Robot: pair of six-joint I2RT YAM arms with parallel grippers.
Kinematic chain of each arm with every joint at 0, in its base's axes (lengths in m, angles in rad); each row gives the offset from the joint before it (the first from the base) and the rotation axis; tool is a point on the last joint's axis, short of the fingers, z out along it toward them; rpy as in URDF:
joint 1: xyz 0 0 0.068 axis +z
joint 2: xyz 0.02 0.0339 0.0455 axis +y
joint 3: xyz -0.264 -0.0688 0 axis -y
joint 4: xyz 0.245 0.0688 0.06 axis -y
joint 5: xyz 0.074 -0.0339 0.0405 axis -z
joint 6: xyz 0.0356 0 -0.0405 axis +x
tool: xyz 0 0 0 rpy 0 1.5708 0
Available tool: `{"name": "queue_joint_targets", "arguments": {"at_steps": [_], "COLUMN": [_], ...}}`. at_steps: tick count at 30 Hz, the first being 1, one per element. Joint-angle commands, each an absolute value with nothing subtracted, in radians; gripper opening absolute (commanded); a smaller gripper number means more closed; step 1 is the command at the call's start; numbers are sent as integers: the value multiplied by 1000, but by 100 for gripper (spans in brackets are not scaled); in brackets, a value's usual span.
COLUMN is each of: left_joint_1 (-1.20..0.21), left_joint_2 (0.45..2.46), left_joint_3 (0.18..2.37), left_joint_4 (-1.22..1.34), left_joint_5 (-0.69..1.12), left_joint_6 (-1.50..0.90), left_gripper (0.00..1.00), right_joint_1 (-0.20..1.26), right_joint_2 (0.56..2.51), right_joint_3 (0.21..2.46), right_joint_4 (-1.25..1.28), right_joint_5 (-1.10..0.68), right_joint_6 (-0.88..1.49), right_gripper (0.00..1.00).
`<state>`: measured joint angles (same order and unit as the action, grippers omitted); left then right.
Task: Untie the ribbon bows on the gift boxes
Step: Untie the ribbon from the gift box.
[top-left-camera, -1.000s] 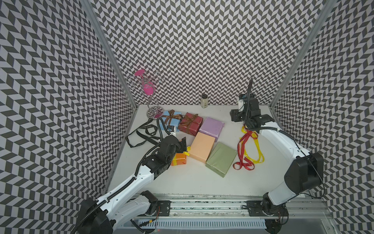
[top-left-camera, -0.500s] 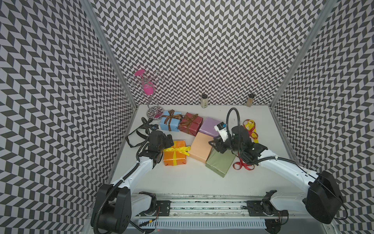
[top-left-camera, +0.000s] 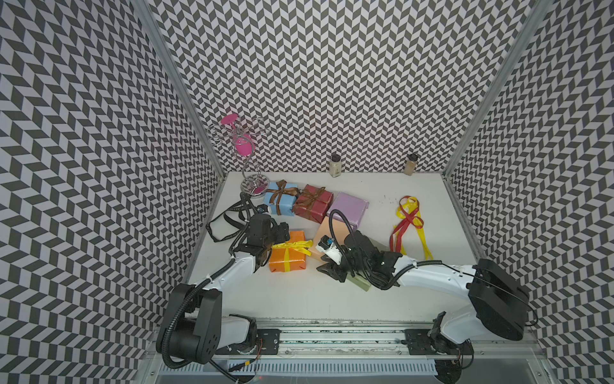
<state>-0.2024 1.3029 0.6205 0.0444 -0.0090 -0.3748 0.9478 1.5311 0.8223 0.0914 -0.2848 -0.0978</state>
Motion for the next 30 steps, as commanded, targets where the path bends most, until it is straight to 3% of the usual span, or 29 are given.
{"name": "queue_joint_targets", "arguments": {"at_steps": [1, 30], "left_joint_1": [-198, -199], "left_joint_2": [1307, 1293], "left_joint_3": [631, 573], "left_joint_4": [86, 153], "left_joint_5": [5, 39], "left_joint_6": [-362, -381], "left_gripper": [80, 80], "right_joint_1": [963, 1035], "right_joint_2": [1555, 1829], "right_joint_3": [842, 1013], "right_joint_4": [220, 260], "right_joint_5": [-214, -22], "right_joint_6": [-170, -279], "right_gripper": [41, 36]}}
